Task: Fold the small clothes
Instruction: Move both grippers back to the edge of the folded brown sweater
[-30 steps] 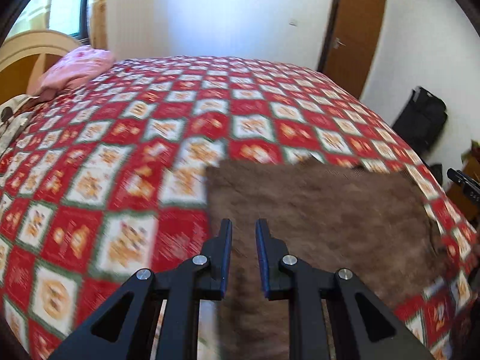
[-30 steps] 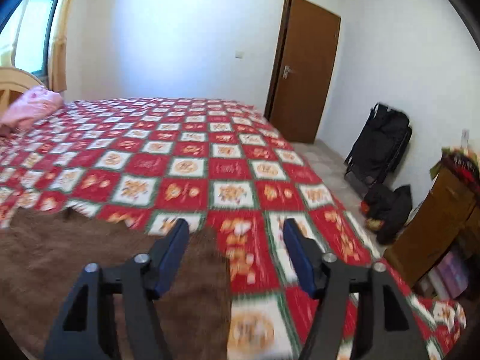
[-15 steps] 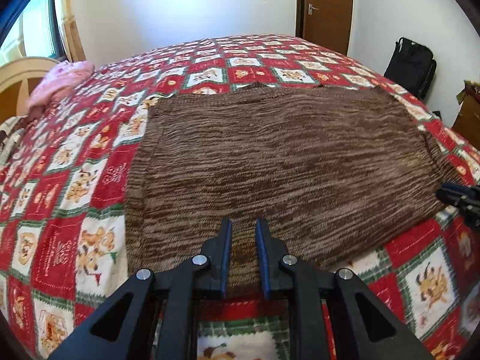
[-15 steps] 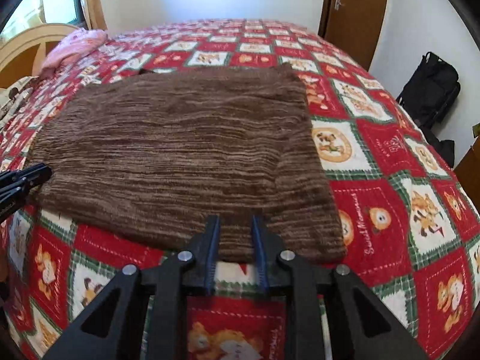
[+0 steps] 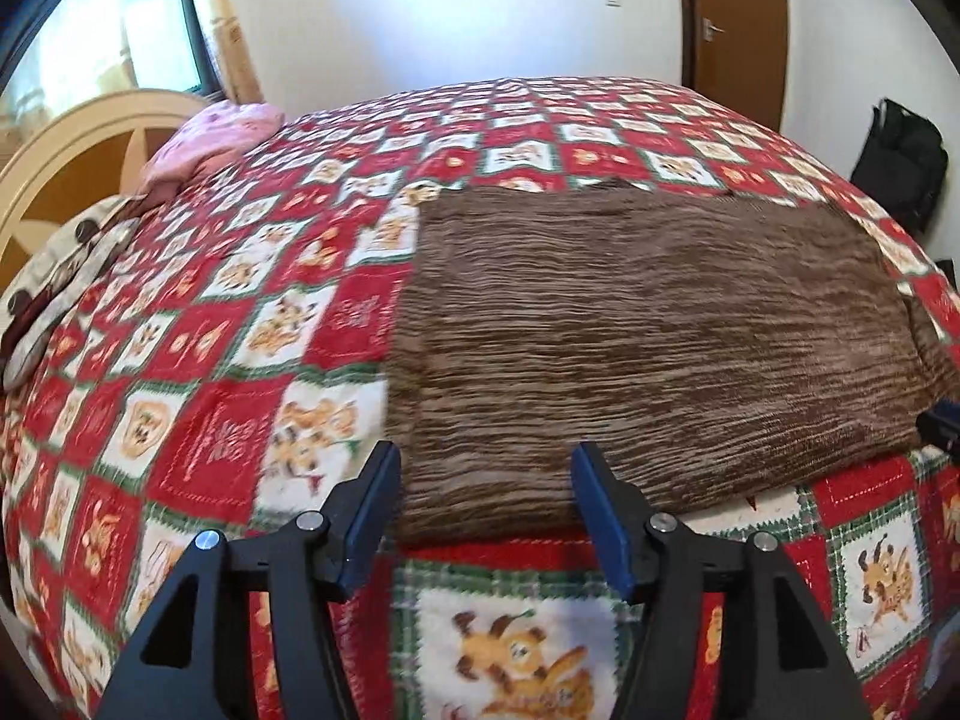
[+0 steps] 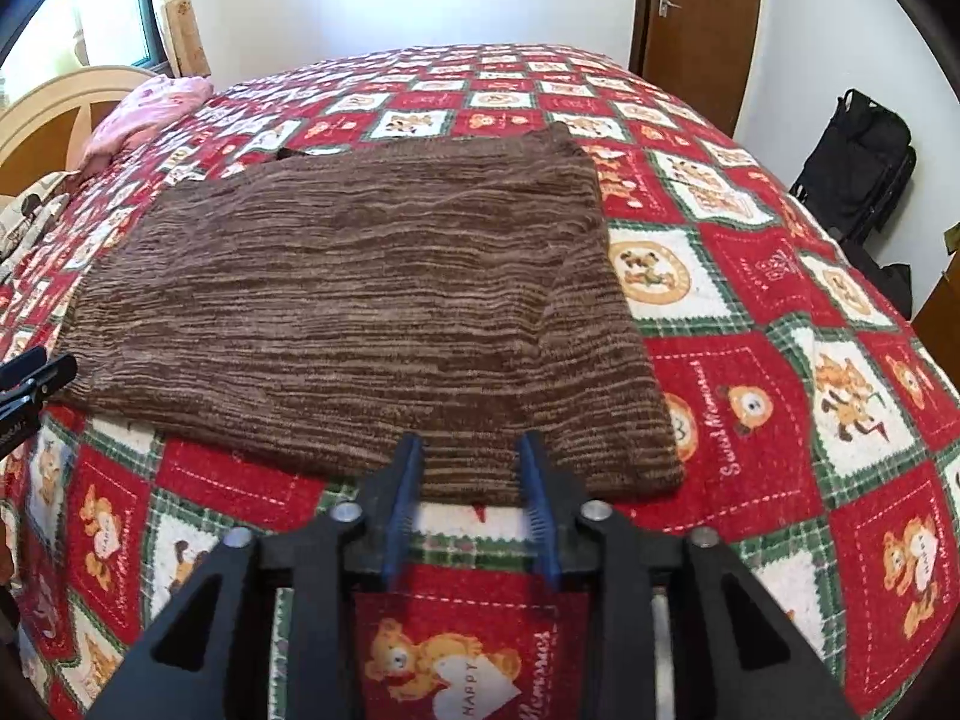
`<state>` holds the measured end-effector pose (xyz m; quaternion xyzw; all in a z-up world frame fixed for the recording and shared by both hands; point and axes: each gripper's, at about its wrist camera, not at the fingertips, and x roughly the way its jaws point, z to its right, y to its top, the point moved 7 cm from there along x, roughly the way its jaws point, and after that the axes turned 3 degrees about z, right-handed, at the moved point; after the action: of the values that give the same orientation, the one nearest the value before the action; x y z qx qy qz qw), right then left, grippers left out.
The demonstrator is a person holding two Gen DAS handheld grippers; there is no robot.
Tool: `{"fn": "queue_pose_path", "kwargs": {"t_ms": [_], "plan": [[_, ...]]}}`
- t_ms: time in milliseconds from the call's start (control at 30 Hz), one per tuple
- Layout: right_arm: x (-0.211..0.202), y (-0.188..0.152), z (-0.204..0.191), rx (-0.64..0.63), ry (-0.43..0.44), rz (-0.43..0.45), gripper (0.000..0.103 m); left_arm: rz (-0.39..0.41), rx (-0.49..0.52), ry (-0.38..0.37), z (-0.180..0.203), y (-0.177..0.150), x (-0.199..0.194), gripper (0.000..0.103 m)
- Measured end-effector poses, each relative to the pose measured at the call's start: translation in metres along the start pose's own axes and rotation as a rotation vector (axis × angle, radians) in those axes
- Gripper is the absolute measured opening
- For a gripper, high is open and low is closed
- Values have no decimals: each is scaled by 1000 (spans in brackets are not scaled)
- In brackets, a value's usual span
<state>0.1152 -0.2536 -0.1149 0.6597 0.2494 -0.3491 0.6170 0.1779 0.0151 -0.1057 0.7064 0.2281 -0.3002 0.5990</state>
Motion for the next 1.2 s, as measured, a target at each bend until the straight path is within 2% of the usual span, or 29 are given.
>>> {"fn": "queue_pose_path", "kwargs": {"t_ms": [100, 167, 267, 333, 433, 500, 567, 733, 1000, 1033, 1067, 1100, 1200], "plan": [[-5, 2, -3, 13, -18, -1, 53, 7, -6, 28, -8, 3, -7, 63], [-18, 5, -8, 31, -44, 36, 70, 28, -13, 30, -13, 7, -14, 67], [-45, 14, -27, 37, -13, 127, 76, 53, -38, 13, -16, 12, -22, 69], [-55, 19, -42, 29, 25, 158, 78, 51, -33, 6, -15, 13, -23, 69], [-53, 21, -65, -3, 53, 136, 78, 44, -6, 40, -14, 11, -23, 69], [-48, 20, -77, -11, 85, 118, 74, 35, -2, 71, -15, 8, -23, 69], [-43, 16, -88, -12, 114, 98, 61, 30, -17, 62, -17, 6, -23, 69], [-40, 7, -102, -30, 135, 78, 61, -22, -91, 14, -24, 0, -14, 69], [-45, 6, -113, -47, 144, 93, 61, -50, -113, 29, -24, -9, -9, 69], [-44, 6, -115, -53, 147, 93, 45, -54, -136, 16, -25, -12, -8, 69], [-44, 6, -119, -60, 148, 96, 23, -59, -155, -1, -25, -13, -8, 69], [-41, 7, -122, -69, 148, 91, 19, -70, -186, -34, -25, -16, -7, 69], [-31, 11, -135, -69, 176, 72, 20, -117, -230, -80, -20, -23, 1, 69]]}}
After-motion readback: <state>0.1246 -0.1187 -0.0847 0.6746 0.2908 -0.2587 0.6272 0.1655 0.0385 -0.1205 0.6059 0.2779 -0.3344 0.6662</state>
